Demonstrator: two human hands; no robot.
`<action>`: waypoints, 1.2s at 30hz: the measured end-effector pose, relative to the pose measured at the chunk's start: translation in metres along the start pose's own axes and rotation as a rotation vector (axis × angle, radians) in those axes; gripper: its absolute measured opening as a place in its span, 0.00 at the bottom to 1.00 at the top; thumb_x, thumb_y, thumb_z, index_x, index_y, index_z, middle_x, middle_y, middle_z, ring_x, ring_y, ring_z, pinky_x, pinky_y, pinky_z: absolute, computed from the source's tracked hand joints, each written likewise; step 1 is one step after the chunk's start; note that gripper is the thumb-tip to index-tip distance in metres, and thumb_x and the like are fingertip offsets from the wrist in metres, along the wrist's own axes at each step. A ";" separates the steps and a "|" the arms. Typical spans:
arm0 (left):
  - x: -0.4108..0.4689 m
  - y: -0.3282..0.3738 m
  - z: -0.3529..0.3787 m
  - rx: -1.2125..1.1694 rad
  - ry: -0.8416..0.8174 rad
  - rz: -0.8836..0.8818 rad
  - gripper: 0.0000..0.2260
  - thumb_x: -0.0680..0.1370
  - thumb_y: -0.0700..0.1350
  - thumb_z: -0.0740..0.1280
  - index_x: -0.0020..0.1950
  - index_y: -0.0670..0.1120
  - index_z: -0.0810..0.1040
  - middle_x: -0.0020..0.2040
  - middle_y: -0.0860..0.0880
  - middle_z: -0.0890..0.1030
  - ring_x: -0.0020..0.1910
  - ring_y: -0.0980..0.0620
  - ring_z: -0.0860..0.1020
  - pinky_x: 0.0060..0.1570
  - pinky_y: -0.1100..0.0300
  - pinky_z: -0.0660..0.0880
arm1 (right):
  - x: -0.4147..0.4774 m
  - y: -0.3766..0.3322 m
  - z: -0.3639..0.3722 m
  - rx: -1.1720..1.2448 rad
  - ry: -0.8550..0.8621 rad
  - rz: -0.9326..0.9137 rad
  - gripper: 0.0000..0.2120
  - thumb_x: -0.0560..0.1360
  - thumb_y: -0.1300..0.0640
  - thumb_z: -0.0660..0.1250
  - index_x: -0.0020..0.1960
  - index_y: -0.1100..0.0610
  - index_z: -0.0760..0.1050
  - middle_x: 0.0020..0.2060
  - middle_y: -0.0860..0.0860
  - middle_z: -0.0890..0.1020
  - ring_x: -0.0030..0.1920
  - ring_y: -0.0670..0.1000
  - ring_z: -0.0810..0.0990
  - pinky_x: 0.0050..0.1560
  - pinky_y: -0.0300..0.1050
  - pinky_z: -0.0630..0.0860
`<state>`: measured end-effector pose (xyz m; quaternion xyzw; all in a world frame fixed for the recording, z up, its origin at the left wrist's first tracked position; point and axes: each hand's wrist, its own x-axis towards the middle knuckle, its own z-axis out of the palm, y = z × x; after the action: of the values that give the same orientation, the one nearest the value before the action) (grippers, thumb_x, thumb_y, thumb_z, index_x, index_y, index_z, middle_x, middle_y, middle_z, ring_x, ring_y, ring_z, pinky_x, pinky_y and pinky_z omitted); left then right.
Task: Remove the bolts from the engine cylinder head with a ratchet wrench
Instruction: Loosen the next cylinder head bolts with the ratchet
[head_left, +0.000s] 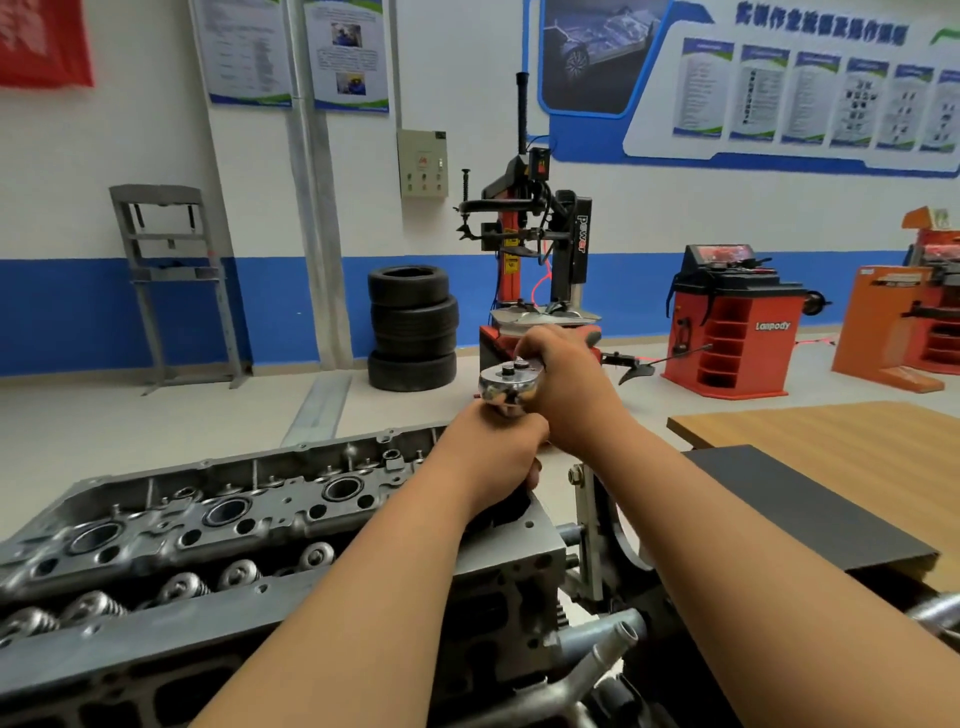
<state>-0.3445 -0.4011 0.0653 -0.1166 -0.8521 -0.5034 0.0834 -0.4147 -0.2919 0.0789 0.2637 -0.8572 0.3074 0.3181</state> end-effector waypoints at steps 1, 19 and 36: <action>-0.001 0.003 0.000 0.011 0.009 -0.001 0.12 0.76 0.41 0.60 0.33 0.45 0.74 0.22 0.51 0.76 0.40 0.45 0.81 0.44 0.55 0.73 | -0.007 0.000 -0.008 -0.046 -0.004 0.028 0.11 0.69 0.64 0.68 0.47 0.54 0.70 0.45 0.49 0.71 0.50 0.50 0.67 0.50 0.42 0.68; -0.003 0.003 0.010 -0.028 0.113 -0.046 0.17 0.75 0.45 0.63 0.26 0.52 0.77 0.27 0.49 0.78 0.35 0.48 0.78 0.37 0.56 0.70 | -0.058 -0.003 -0.035 -0.146 0.241 0.008 0.10 0.68 0.62 0.71 0.49 0.59 0.77 0.43 0.51 0.76 0.48 0.53 0.69 0.44 0.40 0.62; 0.004 0.000 0.008 -0.184 0.059 -0.032 0.11 0.65 0.46 0.61 0.23 0.51 0.76 0.19 0.52 0.70 0.23 0.49 0.74 0.46 0.38 0.77 | -0.018 -0.002 -0.005 -0.002 0.162 0.077 0.06 0.70 0.64 0.65 0.42 0.56 0.70 0.41 0.48 0.70 0.47 0.50 0.66 0.41 0.40 0.60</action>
<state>-0.3480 -0.3939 0.0627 -0.0952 -0.8011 -0.5842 0.0891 -0.3996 -0.2848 0.0696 0.2046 -0.8384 0.3388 0.3747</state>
